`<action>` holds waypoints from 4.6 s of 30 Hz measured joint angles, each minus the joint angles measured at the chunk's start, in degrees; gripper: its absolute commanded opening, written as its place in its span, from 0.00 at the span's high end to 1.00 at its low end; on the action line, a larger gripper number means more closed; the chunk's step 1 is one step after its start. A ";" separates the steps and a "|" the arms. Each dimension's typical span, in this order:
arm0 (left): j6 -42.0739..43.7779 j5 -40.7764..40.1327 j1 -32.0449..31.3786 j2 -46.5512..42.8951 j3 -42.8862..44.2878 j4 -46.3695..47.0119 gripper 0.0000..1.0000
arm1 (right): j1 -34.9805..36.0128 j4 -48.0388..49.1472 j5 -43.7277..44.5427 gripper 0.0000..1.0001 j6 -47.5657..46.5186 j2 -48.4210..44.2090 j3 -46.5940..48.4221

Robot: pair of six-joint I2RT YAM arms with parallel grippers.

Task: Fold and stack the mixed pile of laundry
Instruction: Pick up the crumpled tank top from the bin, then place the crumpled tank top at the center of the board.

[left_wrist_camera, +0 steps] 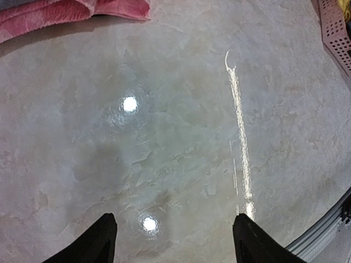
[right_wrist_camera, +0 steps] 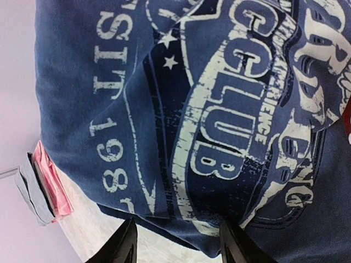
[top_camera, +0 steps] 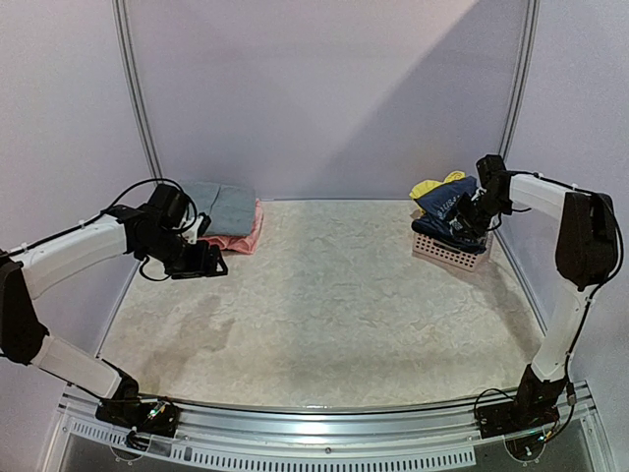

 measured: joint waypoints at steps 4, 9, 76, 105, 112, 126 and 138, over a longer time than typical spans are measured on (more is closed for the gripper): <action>0.22 0.33 0.00 0.20 0.00 -0.48 0.27 | 0.00 -0.28 0.57 0.50 -0.96 0.04 0.00; 0.42 0.44 0.00 0.31 0.04 -0.85 0.27 | 0.00 -0.57 0.76 0.60 -2.38 0.83 0.28; 0.83 7.80 -4.98 -0.90 5.60 -0.66 0.37 | 16.70 -7.19 -8.81 1.00 -15.91 -20.04 26.12; 1.68 11.34 -16.98 -5.46 1.42 3.10 0.38 | 37.62 -4.26 19.37 1.00 1.29 -19.19 16.15; 3.13 8.66 -17.46 -6.45 -0.22 -0.26 0.39 | 36.74 -5.03 19.89 1.00 9.51 -14.23 -4.66; 4.83 0.63 -27.85 0.46 0.52 -5.27 0.42 | 34.38 -6.10 19.61 1.00 3.43 -13.29 -11.87; 4.13 -6.27 -27.65 17.25 15.39 -4.68 0.43 | 32.02 -8.57 20.06 0.80 -2.69 -21.51 -21.27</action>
